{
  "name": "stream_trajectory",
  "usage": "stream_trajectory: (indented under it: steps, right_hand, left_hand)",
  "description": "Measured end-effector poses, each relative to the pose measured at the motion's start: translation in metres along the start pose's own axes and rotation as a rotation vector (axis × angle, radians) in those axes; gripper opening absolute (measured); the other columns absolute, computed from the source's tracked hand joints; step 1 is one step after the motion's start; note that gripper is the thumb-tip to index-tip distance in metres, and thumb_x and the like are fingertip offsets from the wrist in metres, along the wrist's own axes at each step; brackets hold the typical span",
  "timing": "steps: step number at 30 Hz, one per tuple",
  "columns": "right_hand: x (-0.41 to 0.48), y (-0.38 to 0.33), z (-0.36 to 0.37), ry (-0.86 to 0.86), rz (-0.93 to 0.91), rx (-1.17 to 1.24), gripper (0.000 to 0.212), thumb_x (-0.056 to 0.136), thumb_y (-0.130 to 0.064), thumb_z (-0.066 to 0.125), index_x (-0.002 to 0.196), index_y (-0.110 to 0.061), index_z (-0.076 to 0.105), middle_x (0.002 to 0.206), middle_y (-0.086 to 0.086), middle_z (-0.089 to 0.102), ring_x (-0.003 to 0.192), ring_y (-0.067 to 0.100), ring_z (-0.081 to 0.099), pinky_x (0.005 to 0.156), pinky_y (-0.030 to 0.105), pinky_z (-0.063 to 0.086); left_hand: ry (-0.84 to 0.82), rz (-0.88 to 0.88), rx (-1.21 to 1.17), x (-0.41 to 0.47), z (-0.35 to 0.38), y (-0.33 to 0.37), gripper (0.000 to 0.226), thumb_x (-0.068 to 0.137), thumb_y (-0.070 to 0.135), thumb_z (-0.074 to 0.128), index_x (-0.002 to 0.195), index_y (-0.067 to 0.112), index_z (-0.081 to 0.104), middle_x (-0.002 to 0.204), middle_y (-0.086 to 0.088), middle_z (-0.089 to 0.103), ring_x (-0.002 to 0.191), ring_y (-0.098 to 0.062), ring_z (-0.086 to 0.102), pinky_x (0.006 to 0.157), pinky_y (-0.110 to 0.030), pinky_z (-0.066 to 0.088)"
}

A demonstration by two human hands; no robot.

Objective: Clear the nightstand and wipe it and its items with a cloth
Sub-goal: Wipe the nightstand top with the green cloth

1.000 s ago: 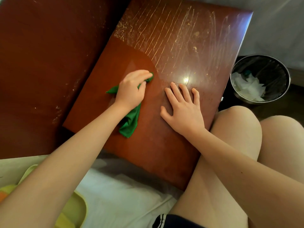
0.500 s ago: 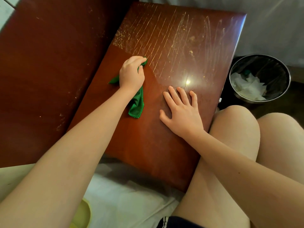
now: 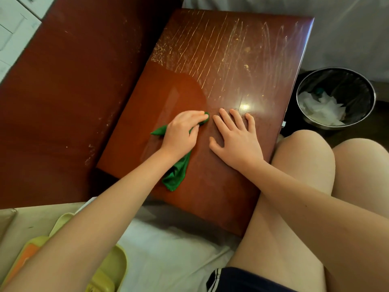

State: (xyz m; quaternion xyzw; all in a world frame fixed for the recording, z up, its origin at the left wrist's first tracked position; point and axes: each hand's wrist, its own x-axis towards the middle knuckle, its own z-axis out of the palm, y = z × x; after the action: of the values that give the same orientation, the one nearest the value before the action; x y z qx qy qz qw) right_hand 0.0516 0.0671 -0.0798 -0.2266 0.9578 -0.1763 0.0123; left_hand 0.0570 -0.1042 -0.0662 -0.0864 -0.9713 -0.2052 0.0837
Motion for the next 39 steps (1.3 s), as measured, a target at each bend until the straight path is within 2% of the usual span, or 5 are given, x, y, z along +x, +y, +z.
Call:
stream_trajectory:
  steps: [9,14,23,28,39]
  right_hand:
    - [0.001,-0.001,0.0,0.013,0.002,-0.006,0.06,0.088,-0.048,0.031,0.136,-0.015,0.046,0.146,0.006,0.041,0.137,0.028,0.031,0.111,0.05,0.014]
    - [0.001,0.0,0.001,0.004,0.001,-0.005,0.061,0.088,-0.049,0.03,0.136,-0.016,0.046,0.147,0.005,0.04,0.137,0.028,0.03,0.112,0.051,0.015]
    - [0.0,-0.001,0.0,0.023,-0.002,-0.009,0.056,0.088,-0.046,0.035,0.134,-0.016,0.048,0.145,0.005,0.042,0.136,0.028,0.033,0.11,0.047,0.009]
    - [0.0,-0.002,0.0,0.011,0.008,-0.007,0.057,0.089,-0.047,0.032,0.136,-0.017,0.046,0.147,0.004,0.04,0.138,0.028,0.03,0.111,0.047,0.008]
    - [0.0,-0.001,0.0,0.016,0.004,-0.002,0.06,0.088,-0.048,0.03,0.137,-0.016,0.045,0.147,0.005,0.04,0.138,0.027,0.03,0.112,0.05,0.011]
  left_hand:
    - [0.01,0.003,-0.018,0.005,-0.002,-0.009,0.033,0.086,0.0,0.052,0.113,0.011,0.068,0.114,-0.006,0.067,0.109,-0.022,0.058,0.097,-0.02,0.036]
    - [0.07,-0.114,0.015,0.041,-0.001,-0.024,0.032,0.087,0.003,0.05,0.113,0.009,0.068,0.115,-0.008,0.066,0.108,-0.025,0.059,0.094,-0.028,0.042]
    - [0.166,-0.357,0.041,0.099,0.0,-0.041,0.034,0.093,0.005,0.045,0.121,0.014,0.063,0.124,-0.002,0.061,0.116,-0.018,0.053,0.094,-0.024,0.039]
    - [0.125,-0.319,0.075,0.098,0.001,-0.043,0.035,0.093,0.005,0.044,0.122,0.014,0.062,0.126,-0.002,0.059,0.118,-0.02,0.051,0.095,-0.026,0.039]
    - [0.056,-0.062,0.029,0.046,0.006,-0.01,0.036,0.086,0.002,0.049,0.115,0.012,0.067,0.117,-0.006,0.065,0.11,-0.025,0.058,0.093,-0.029,0.042]
